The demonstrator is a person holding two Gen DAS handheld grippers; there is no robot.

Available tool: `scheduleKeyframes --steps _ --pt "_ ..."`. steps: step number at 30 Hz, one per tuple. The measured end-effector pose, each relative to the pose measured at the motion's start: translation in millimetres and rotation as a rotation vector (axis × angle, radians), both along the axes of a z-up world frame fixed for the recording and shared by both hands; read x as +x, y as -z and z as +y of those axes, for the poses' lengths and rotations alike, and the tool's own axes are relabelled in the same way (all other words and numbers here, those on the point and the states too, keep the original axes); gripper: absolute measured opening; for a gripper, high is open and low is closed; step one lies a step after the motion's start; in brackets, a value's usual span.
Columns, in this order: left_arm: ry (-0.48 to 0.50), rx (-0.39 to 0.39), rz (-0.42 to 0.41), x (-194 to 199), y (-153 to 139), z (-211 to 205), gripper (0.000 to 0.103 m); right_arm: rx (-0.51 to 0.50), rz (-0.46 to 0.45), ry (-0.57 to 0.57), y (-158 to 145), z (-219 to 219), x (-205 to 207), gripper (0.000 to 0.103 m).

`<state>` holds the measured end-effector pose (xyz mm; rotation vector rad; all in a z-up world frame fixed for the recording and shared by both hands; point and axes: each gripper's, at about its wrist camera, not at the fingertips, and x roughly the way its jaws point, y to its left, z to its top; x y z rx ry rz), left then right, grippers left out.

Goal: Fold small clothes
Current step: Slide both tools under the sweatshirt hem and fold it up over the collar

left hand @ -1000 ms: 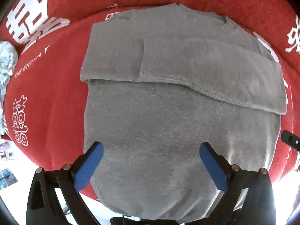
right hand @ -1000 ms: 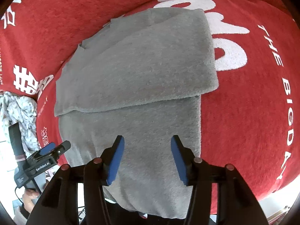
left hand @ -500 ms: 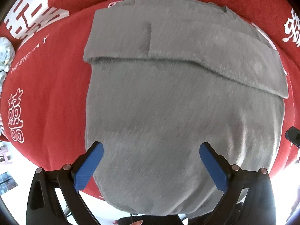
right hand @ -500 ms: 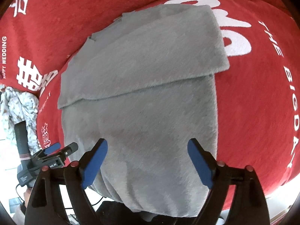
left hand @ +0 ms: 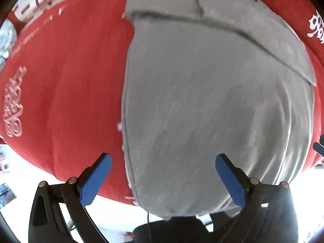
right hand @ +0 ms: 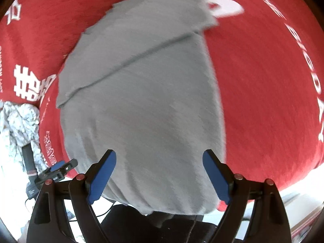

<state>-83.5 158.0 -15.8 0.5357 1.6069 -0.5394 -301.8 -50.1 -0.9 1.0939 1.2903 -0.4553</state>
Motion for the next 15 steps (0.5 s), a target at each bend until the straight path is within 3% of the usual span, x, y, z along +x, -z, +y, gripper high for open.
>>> scheduleKeyframes --steps 9,15 --pt "-0.031 -0.101 0.172 -34 26 52 0.103 0.129 -0.033 0.155 35 15 -78 0.09" --pt "0.014 -0.142 0.218 -70 24 63 0.103 0.219 -0.077 0.143 56 47 -96 0.09"
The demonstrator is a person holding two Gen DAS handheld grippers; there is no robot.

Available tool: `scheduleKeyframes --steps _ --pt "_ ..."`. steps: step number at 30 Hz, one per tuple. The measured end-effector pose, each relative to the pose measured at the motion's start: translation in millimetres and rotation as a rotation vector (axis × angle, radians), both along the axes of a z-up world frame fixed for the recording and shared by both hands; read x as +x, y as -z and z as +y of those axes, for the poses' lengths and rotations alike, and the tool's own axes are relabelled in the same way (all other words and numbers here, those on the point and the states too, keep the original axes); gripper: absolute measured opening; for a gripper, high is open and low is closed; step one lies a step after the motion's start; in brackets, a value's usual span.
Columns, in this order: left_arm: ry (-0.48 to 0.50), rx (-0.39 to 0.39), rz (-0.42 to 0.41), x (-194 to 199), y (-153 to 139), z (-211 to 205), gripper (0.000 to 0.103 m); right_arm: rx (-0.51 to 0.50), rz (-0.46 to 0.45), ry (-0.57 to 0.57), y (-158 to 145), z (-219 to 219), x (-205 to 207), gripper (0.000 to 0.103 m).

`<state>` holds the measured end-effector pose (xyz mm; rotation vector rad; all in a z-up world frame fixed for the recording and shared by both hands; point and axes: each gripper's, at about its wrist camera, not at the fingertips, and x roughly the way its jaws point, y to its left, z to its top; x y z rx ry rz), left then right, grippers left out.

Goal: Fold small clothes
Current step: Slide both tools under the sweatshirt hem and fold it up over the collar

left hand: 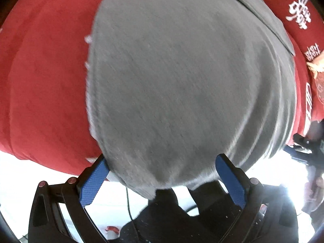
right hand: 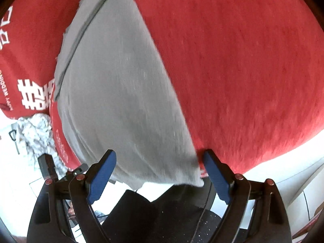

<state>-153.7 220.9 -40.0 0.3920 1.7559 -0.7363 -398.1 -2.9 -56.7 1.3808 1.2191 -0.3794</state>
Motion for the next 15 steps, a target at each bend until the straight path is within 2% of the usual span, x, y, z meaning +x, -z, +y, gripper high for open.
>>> scheduleKeyframes --steps 5,9,10,11,12,13,14,15 --pt "0.004 0.006 0.058 -17 13 -6 0.103 0.073 -0.03 -0.075 16 24 0 0.09" --pt "-0.056 0.021 0.1 -31 24 -2 0.102 0.121 -0.028 -0.105 36 37 5 0.09" --pt "-0.07 0.024 0.107 -28 27 -6 0.094 0.132 -0.031 -0.106 38 39 5 0.088" --pt "-0.087 0.042 0.112 -29 27 -3 0.082 0.141 -0.029 -0.108 39 42 5 0.084" --pt "-0.093 0.054 0.117 -29 29 -1 0.075 0.146 -0.018 -0.108 40 44 4 0.067" --pt "-0.1 0.059 0.126 -29 30 4 0.059 0.153 0.008 -0.109 42 46 4 0.039" --pt "-0.112 0.052 0.145 -30 30 6 0.05 0.162 0.025 -0.107 43 47 2 0.023" --pt "-0.124 0.026 0.179 -30 30 10 0.028 0.176 0.015 -0.098 42 47 0 0.014"
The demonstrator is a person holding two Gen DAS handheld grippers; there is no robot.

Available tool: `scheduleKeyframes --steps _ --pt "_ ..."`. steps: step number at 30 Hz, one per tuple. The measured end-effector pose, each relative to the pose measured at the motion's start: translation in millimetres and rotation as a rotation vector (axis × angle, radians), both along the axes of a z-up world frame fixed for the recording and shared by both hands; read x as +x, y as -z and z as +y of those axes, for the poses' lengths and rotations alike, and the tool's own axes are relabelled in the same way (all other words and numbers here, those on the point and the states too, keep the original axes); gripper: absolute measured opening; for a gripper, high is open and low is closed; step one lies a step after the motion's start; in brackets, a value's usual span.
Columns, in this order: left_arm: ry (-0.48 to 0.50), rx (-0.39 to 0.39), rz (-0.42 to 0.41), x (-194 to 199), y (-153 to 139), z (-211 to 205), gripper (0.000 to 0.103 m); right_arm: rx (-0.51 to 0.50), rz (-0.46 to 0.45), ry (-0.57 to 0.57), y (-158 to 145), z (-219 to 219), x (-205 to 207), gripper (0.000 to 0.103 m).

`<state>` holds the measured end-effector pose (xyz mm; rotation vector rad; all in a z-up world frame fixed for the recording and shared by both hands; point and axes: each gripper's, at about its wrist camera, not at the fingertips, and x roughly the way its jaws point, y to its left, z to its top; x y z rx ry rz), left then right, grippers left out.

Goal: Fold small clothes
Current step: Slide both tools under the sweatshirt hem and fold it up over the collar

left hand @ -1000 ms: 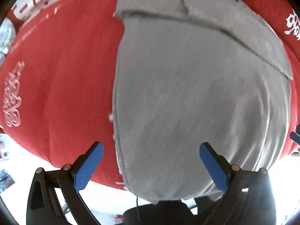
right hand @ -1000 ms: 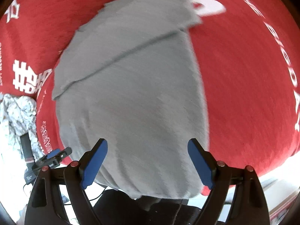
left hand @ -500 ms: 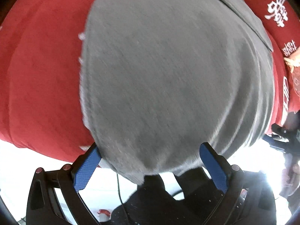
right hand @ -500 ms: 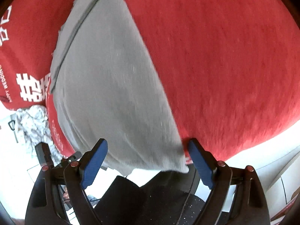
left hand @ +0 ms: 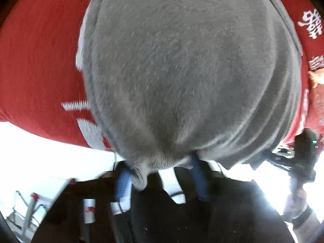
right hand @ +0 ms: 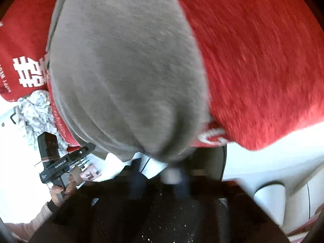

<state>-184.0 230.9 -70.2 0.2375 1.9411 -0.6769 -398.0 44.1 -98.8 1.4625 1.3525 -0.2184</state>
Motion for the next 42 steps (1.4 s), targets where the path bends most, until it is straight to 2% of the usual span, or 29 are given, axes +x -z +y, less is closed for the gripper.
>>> scheduleKeyframes --steps 1,5,8,13,16,19,21,26,27,28,29,30,31,33,35,37,38,42 --pt "-0.007 -0.02 0.021 0 -1 2 0.012 0.01 -0.022 0.009 -4 -1 0 0.014" --pt "-0.028 -0.113 0.062 0 -18 6 0.012 0.04 -0.13 -0.027 -33 0 10 0.014" --pt "-0.052 -0.198 0.067 16 -51 2 0.012 0.067 -0.241 -0.002 -60 -8 25 0.014" --pt "-0.113 -0.304 -0.007 60 -92 -16 0.012 0.043 -0.398 0.109 -101 -54 59 0.012" --pt "-0.145 -0.351 -0.092 98 -107 -41 0.012 0.014 -0.458 0.194 -111 -91 78 0.008" --pt "-0.157 -0.347 -0.159 132 -96 -64 0.012 -0.009 -0.453 0.269 -104 -124 100 0.008" --pt "-0.147 -0.296 -0.215 156 -92 -80 0.012 -0.02 -0.419 0.289 -95 -136 115 0.008" --pt "-0.118 -0.208 -0.334 182 -89 -94 0.013 -0.096 -0.297 0.208 -83 -158 133 0.009" --pt "-0.124 -0.196 -0.342 186 -88 -95 0.015 -0.103 -0.284 0.199 -81 -161 135 0.009" --pt "-0.132 -0.18 -0.349 185 -88 -98 0.033 -0.118 -0.258 0.195 -79 -165 135 0.009" --pt "-0.139 -0.159 -0.358 189 -89 -93 0.066 -0.129 -0.241 0.197 -76 -168 136 0.01" --pt "-0.155 -0.139 -0.388 192 -90 -94 0.078 -0.138 -0.223 0.204 -75 -171 137 0.012" --pt "-0.168 -0.142 -0.437 194 -97 -91 0.082 -0.143 -0.21 0.21 -72 -176 132 0.012" --pt "-0.155 -0.168 -0.444 189 -99 -101 0.082 -0.157 -0.182 0.207 -71 -181 132 0.014" --pt "-0.124 -0.18 -0.432 188 -100 -105 0.082 -0.212 -0.154 0.15 -77 -181 136 0.026" --pt "-0.049 -0.175 -0.432 182 -98 -116 0.082 -0.304 -0.137 0.078 -89 -179 143 0.068" --pt "0.021 -0.166 -0.439 176 -95 -124 0.082 -0.352 -0.138 0.039 -96 -177 147 0.07" --pt "0.155 -0.15 -0.43 160 -80 -147 0.082 -0.471 -0.092 -0.115 -105 -171 165 0.07"
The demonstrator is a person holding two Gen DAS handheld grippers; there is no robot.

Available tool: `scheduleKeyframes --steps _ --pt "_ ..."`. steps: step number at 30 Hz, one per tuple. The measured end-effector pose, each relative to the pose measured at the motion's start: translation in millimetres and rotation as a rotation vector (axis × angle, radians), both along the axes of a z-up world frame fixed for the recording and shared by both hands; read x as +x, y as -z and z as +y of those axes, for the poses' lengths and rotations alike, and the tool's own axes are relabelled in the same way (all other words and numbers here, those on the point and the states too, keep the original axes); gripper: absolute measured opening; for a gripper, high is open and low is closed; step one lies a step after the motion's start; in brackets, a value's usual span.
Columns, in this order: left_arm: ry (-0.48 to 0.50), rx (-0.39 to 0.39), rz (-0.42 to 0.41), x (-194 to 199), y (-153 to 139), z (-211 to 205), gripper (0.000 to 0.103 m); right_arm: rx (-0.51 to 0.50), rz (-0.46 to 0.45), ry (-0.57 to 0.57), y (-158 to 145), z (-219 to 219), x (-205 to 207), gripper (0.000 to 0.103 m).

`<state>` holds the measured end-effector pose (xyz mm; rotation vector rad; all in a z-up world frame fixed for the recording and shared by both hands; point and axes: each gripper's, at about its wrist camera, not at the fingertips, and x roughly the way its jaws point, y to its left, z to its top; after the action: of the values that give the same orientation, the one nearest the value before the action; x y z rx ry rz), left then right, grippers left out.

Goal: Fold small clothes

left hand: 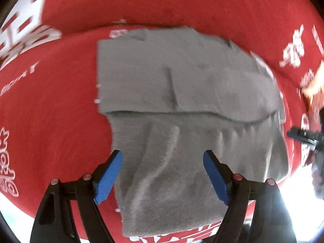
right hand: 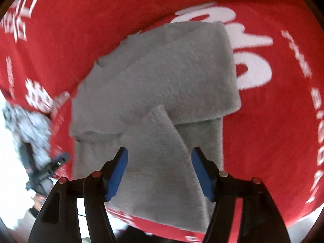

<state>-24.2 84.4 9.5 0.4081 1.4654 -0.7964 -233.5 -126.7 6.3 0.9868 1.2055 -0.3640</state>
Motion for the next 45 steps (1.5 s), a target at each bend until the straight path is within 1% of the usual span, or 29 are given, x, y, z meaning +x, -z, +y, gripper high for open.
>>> scheduleKeyframes --steps 2,4,5,7,8,9,10,11,12,13,16,18,19,20,21,23,25,27,30,32,34,35,38,41,43,45 --pt "0.019 0.021 0.035 -3 10 -6 0.082 -0.047 0.051 -0.056 6 2 11 0.07" --pt "0.021 0.054 0.052 -3 23 -13 0.082 -0.07 0.084 -0.088 15 1 20 0.07" --pt "0.022 0.076 0.054 -3 30 -16 0.082 -0.074 0.09 -0.1 19 2 24 0.07" --pt "0.023 0.101 0.034 -4 34 -18 0.081 -0.074 0.112 -0.123 28 4 31 0.069" --pt "0.026 0.103 0.028 -5 34 -19 0.074 -0.077 0.132 -0.133 33 8 35 0.067" --pt "0.031 0.1 0.014 -7 32 -19 0.062 -0.094 0.15 -0.147 34 10 38 0.06" --pt "0.036 0.098 0.008 -9 31 -20 0.032 -0.147 0.169 -0.181 32 16 41 0.036" --pt "0.047 0.095 0.013 -11 29 -21 0.012 -0.174 0.176 -0.214 29 21 43 0.019" --pt "0.048 0.09 0.017 -12 27 -20 0.011 -0.177 0.172 -0.234 28 26 45 0.007" --pt "0.045 0.081 0.015 -13 23 -18 0.01 -0.176 0.159 -0.243 23 29 44 0.007" --pt "0.026 0.029 0.007 -14 -2 -10 0.01 -0.189 0.112 -0.265 -1 35 41 0.007" --pt "0.021 -0.012 -0.01 -17 -28 -8 0.01 -0.164 0.06 -0.245 -19 31 39 0.007" --pt "0.025 -0.035 -0.03 -17 -44 -9 0.01 -0.155 0.019 -0.226 -34 26 38 0.007" --pt "0.028 -0.048 -0.043 -16 -54 -9 0.01 -0.167 -0.008 -0.217 -46 21 39 0.007" --pt "0.029 -0.077 -0.07 -13 -72 -11 0.01 -0.186 -0.028 -0.213 -56 17 40 0.007" --pt "0.019 -0.111 -0.105 -2 -91 -17 0.01 -0.235 -0.077 -0.196 -80 1 46 0.007" --pt "0.004 -0.15 -0.15 14 -109 -27 0.01 -0.267 -0.108 -0.175 -94 -16 56 0.007" --pt "-0.012 -0.18 -0.203 34 -118 -42 0.01 -0.3 -0.124 -0.159 -96 -33 72 0.007" --pt "-0.036 -0.186 -0.265 63 -109 -64 0.01 -0.312 -0.132 -0.127 -83 -60 98 0.007" --pt "-0.045 -0.147 -0.301 77 -89 -84 0.01 -0.328 -0.12 -0.121 -66 -75 116 0.007" --pt "-0.06 -0.097 -0.311 86 -66 -105 0.01 -0.324 -0.099 -0.116 -47 -83 132 0.007" --pt "-0.074 -0.063 -0.314 92 -49 -114 0.01 -0.313 -0.087 -0.111 -33 -89 138 0.007" --pt "-0.116 -0.017 -0.307 101 -22 -122 0.01 -0.293 -0.044 -0.086 3 -101 150 0.007" --pt "-0.152 0.033 -0.311 107 5 -126 0.01 -0.248 -0.011 -0.028 34 -114 152 0.007" --pt "-0.165 0.068 -0.316 109 18 -126 0.01 -0.222 0.015 -0.004 53 -120 152 0.007" --pt "-0.192 0.116 -0.335 114 27 -124 0.011 -0.222 0.034 -0.003 63 -122 152 0.008"
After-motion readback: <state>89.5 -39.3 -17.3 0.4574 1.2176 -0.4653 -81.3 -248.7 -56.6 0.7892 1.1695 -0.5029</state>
